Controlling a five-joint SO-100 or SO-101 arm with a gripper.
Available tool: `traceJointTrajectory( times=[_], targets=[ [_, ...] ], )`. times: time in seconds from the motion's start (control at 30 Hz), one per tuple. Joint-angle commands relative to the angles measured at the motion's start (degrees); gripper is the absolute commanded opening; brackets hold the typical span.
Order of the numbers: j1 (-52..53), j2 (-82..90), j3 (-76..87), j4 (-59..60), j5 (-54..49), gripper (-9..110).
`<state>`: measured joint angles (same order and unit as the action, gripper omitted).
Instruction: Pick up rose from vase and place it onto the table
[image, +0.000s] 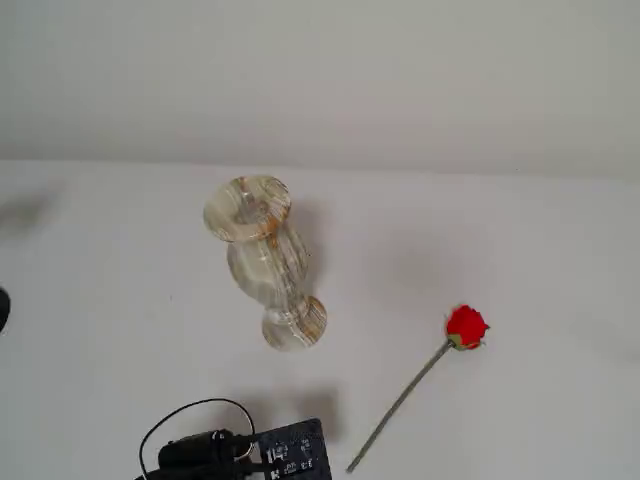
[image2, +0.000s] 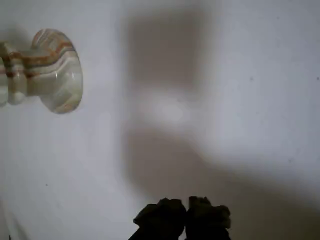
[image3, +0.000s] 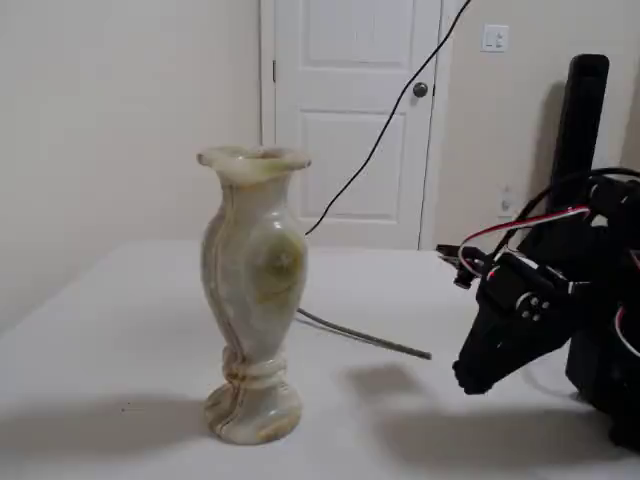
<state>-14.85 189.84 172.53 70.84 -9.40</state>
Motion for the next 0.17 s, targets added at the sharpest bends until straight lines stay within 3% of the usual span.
traceJointTrajectory(
  times=[0.0,0.13],
  targets=[
    [-0.62,0.7,-0.18,-1.23,0.53,0],
    [-0.62,0.7,-0.18,-1.23,0.53,0]
  ],
)
